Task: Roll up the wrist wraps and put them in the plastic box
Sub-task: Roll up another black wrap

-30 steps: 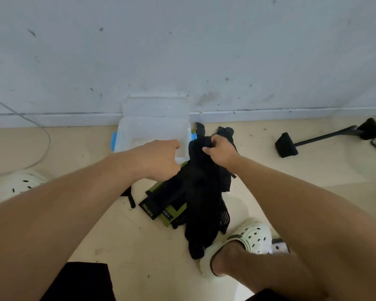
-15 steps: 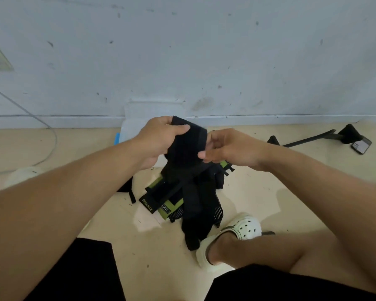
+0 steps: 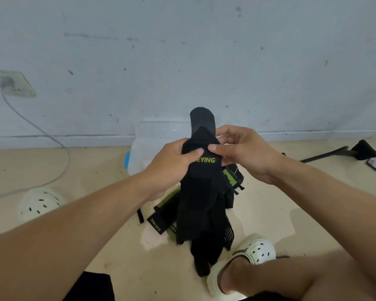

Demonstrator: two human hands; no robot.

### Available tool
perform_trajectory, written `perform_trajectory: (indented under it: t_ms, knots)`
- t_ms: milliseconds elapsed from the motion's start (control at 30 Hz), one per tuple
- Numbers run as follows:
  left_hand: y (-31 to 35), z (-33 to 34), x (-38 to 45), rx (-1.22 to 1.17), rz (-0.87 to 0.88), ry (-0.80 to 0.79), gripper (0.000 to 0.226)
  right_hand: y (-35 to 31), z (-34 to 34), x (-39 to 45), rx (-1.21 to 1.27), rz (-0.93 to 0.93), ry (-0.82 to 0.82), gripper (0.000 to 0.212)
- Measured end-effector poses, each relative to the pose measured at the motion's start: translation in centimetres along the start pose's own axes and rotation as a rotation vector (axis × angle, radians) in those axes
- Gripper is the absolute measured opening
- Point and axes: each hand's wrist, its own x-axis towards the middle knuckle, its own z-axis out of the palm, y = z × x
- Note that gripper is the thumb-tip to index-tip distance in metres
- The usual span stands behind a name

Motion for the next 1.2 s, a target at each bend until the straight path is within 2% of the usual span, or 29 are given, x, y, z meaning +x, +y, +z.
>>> perform_trajectory:
  t_ms: [300, 467, 533, 767, 867, 933, 1000, 1067, 1200]
  knots:
    - [0.1, -0.2, -0.3, 0.032, 0.001, -0.037, 0.023, -0.7, 1.0, 0.4, 0.049, -0.123, 0.041, 0.015]
    - [-0.1, -0.6, -0.2, 0.093, 0.13, 0.096, 0.021, -0.8, 1.6, 0.6, -0.07, -0.147, 0.03, 0.01]
    - [-0.3, -0.8, -0.2, 0.1, 0.126, 0.105, 0.017, -0.8, 1.8, 0.6, -0.099, -0.152, 0.028, 0.005]
    - [-0.5, -1.7, 0.1, 0.154, 0.067, 0.147, 0.011, -0.6, 2.2, 2.0, -0.274, -0.152, -0.008, 0.01]
    - [-0.1, -2.5, 0.5, 0.223, 0.023, 0.182, 0.013, -0.1, 2.5, 3.0, -0.2, -0.087, 0.012, 0.036]
    - [0.1, -3.1, 0.8, 0.265, -0.01, 0.197, 0.016, 0.6, 2.8, 4.1, -0.183, -0.038, 0.056, 0.041]
    - [0.2, -3.8, 1.1, 0.299, -0.032, 0.225, 0.016, 2.1, 3.4, 5.6, -0.297, -0.009, 0.096, 0.035]
    - [0.0, -4.6, 1.2, 0.364, -0.043, 0.239, 0.015, 4.3, 3.9, 7.3, -0.47, 0.049, 0.058, 0.026]
    - [-0.9, -6.2, 1.6, 0.554, -0.059, 0.244, 0.013, 9.8, 5.3, 10.1, -0.952, 0.17, -0.238, 0.024]
